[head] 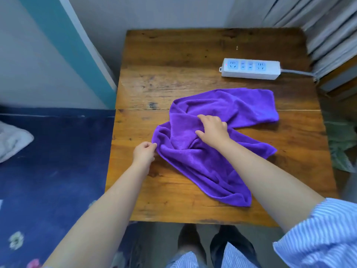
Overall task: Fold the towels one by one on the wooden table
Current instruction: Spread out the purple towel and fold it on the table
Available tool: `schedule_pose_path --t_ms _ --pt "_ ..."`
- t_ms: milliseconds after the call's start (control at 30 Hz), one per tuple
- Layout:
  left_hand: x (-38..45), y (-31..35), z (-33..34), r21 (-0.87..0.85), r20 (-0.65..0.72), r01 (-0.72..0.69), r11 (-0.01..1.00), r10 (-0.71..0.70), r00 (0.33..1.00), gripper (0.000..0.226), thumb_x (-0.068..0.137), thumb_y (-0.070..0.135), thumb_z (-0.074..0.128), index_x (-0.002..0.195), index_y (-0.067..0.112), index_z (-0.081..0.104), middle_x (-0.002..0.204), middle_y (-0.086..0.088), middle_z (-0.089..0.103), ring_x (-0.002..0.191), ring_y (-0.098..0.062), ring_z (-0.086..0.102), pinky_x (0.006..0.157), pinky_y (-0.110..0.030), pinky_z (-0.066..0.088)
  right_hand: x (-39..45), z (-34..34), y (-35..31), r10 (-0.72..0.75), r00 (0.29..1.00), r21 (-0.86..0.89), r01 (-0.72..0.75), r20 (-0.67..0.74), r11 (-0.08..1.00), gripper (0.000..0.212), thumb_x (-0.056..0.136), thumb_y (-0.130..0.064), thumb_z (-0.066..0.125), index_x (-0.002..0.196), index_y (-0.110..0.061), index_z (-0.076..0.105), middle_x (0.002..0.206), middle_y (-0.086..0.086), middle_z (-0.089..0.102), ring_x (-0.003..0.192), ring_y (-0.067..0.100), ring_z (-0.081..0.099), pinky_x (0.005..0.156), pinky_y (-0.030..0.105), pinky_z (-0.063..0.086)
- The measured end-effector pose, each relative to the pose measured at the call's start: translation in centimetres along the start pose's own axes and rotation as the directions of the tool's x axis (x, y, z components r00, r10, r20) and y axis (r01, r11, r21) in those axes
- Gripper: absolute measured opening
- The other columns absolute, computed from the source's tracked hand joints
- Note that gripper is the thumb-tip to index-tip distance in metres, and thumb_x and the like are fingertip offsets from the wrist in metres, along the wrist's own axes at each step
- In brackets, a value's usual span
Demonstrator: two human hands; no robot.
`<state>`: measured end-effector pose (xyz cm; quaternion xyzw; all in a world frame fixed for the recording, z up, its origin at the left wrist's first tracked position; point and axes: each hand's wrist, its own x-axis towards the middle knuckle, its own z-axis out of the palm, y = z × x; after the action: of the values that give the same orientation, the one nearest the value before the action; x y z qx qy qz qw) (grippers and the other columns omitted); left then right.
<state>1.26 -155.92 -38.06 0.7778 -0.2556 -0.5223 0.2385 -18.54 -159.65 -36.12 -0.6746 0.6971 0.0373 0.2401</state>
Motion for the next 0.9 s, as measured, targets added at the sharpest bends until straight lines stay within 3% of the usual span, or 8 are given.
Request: schedule_pose_path --t_ms 133,300,367,433,500,667,767,900 --pt "0.5 -0.3 -1.2 -0.033 -0.024 -0.040 0.999 0.039 0.999 0.031 0.090 0.006 0.048 0.061 0.015 0.045 0.061 -0.005 0.045 0.056 -0.014 0.041 0.054 -0.024 0.033 -0.9 0.8 0.5 -0.006 0.997 0.038 0.008 -0.076 0.999 0.027 0.088 -0.011 0.048 0.111 -0.013 0.062 0.111 0.009 0.064 0.111 0.027 0.051 0.091 0.036 0.032" --pt "0.4 -0.2 -1.4 -0.033 0.050 -0.014 0.999 0.016 0.999 0.031 0.092 0.001 0.038 0.065 0.015 0.046 0.068 -0.007 0.047 0.059 -0.014 0.044 0.047 -0.017 0.044 -9.9 0.8 4.5 -0.350 0.917 -0.168 0.320 -0.194 0.932 0.009 0.062 -0.005 0.067 0.069 -0.009 0.069 0.062 0.009 0.065 0.062 0.024 0.066 0.060 0.033 0.049" --pt "0.1 -0.3 -1.0 0.127 0.151 -0.004 0.992 -0.016 0.988 0.034 0.093 0.003 0.035 0.063 0.016 0.044 0.067 -0.006 0.043 0.057 -0.013 0.040 0.045 -0.017 0.042 -12.8 0.7 6.0 -0.195 0.957 -0.283 0.252 0.216 0.926 0.011 0.078 -0.011 0.058 0.082 -0.016 0.066 0.086 0.007 0.068 0.085 0.023 0.066 0.074 0.031 0.045" --pt "-0.4 -0.4 -0.6 0.279 0.254 0.008 0.960 -0.082 0.964 0.034 0.092 0.003 0.035 0.061 0.016 0.040 0.063 -0.005 0.037 0.055 -0.013 0.035 0.052 -0.020 0.036 -14.4 0.9 7.8 0.049 0.887 -0.327 0.117 0.459 0.938 0.014 0.088 -0.018 0.042 0.085 -0.024 0.054 0.107 0.005 0.064 0.107 0.023 0.057 0.085 0.030 0.038" --pt "-0.5 -0.5 -0.4 0.349 0.301 0.017 0.937 -0.129 0.945 0.032 0.091 0.004 0.038 0.061 0.016 0.040 0.061 -0.003 0.035 0.053 -0.014 0.033 0.054 -0.020 0.031 -14.4 0.8 8.7 0.143 0.890 -0.273 -0.022 0.432 0.962 0.013 0.087 -0.019 0.043 0.082 -0.020 0.055 0.108 0.008 0.063 0.107 0.026 0.056 0.086 0.031 0.040" --pt "0.0 -0.5 -0.1 0.200 0.177 -0.002 0.980 -0.034 0.984 0.031 0.091 0.011 0.051 0.061 0.016 0.046 0.049 0.001 0.050 0.054 -0.013 0.039 0.047 -0.019 0.037 -9.8 0.4 7.5 0.292 0.956 0.191 -0.288 0.004 0.939 0.023 0.088 -0.014 0.050 0.099 -0.001 0.066 0.105 0.021 0.067 0.102 0.033 0.059 0.084 0.035 0.043" --pt "0.1 -0.5 -0.1 0.208 0.115 -0.019 0.978 -0.005 0.993 0.034 0.089 0.005 0.053 0.057 0.015 0.048 0.022 0.010 0.041 0.049 -0.014 0.036 0.049 -0.021 0.030 -6.8 1.6 5.5 0.403 0.914 0.269 -0.399 0.041 0.877 0.028 0.089 -0.021 0.053 0.105 0.000 0.064 0.110 0.021 0.065 0.107 0.035 0.057 0.086 0.037 0.043" --pt "-0.1 -0.6 -0.4 0.243 0.133 -0.050 0.969 0.018 0.991 0.035 0.089 0.005 0.053 0.056 0.016 0.048 0.031 0.006 0.045 0.052 -0.014 0.038 0.051 -0.022 0.031 -5.5 3.3 4.1 0.575 0.816 0.272 -0.569 0.063 0.776 0.023 0.087 -0.021 0.056 0.101 -0.005 0.064 0.111 0.018 0.064 0.110 0.035 0.055 0.092 0.039 0.041"
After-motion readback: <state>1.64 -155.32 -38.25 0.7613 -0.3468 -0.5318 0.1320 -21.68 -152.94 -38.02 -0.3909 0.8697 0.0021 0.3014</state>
